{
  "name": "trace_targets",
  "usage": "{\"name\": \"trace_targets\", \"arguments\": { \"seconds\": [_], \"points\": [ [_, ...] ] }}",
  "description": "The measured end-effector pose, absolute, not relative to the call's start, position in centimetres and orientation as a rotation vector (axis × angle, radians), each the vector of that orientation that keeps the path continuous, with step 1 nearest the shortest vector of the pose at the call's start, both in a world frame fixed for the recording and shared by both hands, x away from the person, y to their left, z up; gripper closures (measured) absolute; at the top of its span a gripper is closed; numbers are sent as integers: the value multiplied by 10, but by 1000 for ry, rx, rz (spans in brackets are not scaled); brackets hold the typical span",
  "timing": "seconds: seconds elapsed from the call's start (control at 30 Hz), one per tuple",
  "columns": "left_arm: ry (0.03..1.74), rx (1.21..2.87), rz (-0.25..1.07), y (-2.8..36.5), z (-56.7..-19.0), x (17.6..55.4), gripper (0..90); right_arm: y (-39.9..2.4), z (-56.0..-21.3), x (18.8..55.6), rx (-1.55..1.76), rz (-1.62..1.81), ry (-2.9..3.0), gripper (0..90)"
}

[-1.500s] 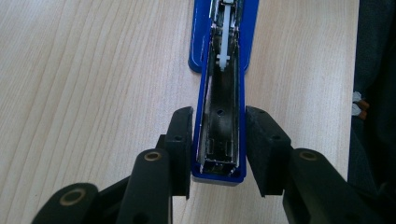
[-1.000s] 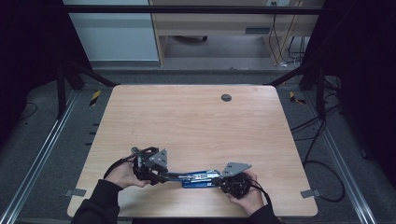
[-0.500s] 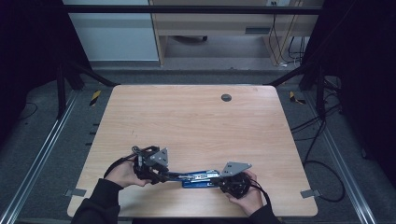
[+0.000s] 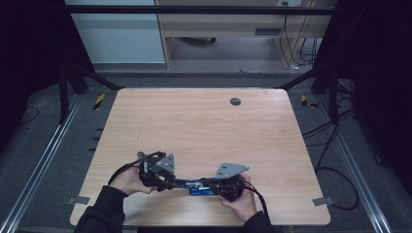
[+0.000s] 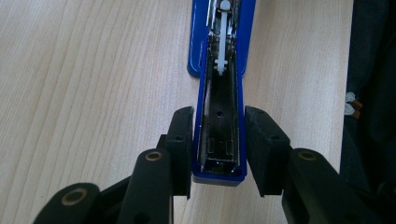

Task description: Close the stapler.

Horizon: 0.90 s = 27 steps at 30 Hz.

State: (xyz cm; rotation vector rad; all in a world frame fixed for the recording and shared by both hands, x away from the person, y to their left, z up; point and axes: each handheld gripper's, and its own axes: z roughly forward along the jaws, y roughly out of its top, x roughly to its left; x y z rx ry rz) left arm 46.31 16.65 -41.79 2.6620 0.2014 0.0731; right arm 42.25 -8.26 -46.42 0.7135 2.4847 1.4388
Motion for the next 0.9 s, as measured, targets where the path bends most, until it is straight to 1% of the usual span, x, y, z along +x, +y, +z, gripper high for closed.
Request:
{"name": "trace_targets", "arguments": {
  "seconds": [0.13, 0.37, 0.9],
  "points": [
    [201, 2659, 74, 167, -418, 463, 641, -63, -465, 426, 695, 1462, 2490, 900],
    [202, 2658, 74, 167, -418, 463, 640, -47, -466, 430, 700, 1463, 2495, 900],
    [207, 2659, 74, 167, -419, 464, 637, -35, -473, 432, 694, 1433, 2515, 900]
  ]
}}
